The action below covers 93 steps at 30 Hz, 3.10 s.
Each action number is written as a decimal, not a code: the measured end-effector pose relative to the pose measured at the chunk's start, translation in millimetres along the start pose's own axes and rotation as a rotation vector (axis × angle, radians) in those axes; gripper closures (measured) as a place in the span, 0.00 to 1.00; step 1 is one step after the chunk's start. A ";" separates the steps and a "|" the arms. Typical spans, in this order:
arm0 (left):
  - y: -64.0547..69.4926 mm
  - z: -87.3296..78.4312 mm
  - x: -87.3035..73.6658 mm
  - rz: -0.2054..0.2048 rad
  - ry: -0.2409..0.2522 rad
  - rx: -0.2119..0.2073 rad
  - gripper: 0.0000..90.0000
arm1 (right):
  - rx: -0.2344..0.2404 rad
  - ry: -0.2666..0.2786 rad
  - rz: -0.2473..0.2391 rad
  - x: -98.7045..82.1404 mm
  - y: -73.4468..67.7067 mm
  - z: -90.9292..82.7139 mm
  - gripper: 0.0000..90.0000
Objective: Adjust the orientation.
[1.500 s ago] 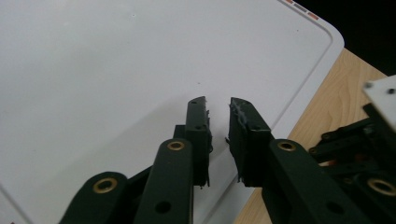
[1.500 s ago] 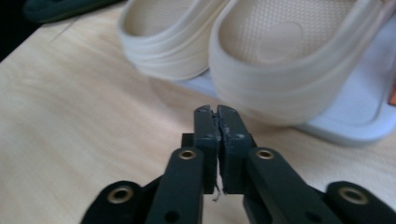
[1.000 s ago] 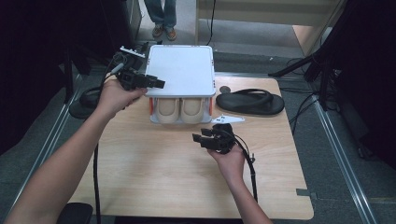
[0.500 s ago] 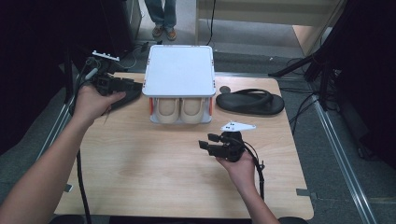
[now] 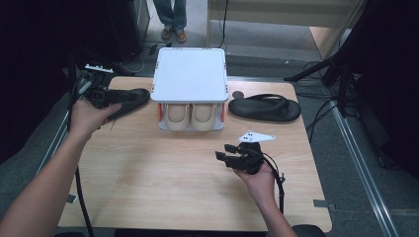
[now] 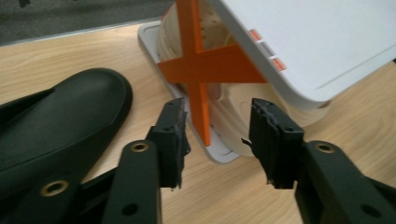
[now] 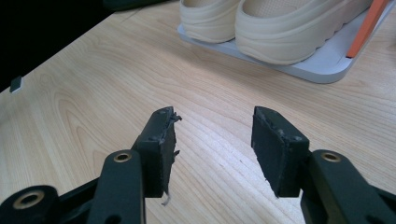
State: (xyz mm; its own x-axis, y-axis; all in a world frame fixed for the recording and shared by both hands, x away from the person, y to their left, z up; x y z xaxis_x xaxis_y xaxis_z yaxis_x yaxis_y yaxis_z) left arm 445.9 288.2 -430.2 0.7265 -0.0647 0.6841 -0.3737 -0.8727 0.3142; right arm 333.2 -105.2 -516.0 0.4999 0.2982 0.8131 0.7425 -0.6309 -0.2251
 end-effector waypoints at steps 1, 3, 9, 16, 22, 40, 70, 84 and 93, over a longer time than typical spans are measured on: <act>-4.3 3.7 -1.1 -0.005 -0.014 0.006 0.70 | 0.000 0.002 0.000 0.1 0.1 0.1 0.56; -9.4 9.8 -1.7 -0.005 -0.019 0.017 0.75 | -0.002 0.003 0.002 -0.6 0.3 0.5 0.56; -21.7 31.6 -0.9 -0.002 -0.024 0.024 0.93 | -0.016 0.001 0.001 -3.7 -0.2 -1.6 0.57; -49.9 59.4 -2.0 -0.066 -0.019 0.071 1.00 | -0.028 0.009 0.006 -8.2 -1.0 -6.2 0.57; -79.6 78.6 -10.1 -0.157 -0.019 0.108 1.00 | -0.035 0.002 0.004 -12.9 -2.6 -7.3 0.57; -95.8 112.9 -18.0 -0.149 -0.071 0.149 1.00 | -0.091 0.004 0.043 -27.6 4.4 -22.2 0.57; -58.9 87.4 -63.9 -0.097 -0.101 0.080 1.00 | -0.077 0.011 0.026 -20.5 3.5 -17.7 0.58; -49.5 67.4 -90.2 -0.109 -0.112 0.053 1.00 | -0.046 0.017 0.015 -10.0 4.8 -8.3 0.59; -47.3 53.9 -104.5 -0.111 -0.114 0.060 1.00 | -0.037 0.015 0.010 -4.2 5.7 -3.0 0.59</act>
State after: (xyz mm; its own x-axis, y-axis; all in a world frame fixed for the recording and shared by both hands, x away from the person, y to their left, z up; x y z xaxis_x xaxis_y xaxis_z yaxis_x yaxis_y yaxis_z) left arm 418.7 310.2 -552.0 0.8231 -0.0181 0.5676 -0.2553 -0.9046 0.3414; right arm 334.0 -112.2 -519.0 0.5002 0.2813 0.8190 0.7206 -0.6597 -0.2135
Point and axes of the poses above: each handheld gripper's, and its own axes: z roughly forward along the jaws, x roughly out of its top, y roughly to its right, the point moved 5 cm from there along z, roughly forward along the jaws, and after that the axes turned 5 degrees about -z, right-handed, at the moved point
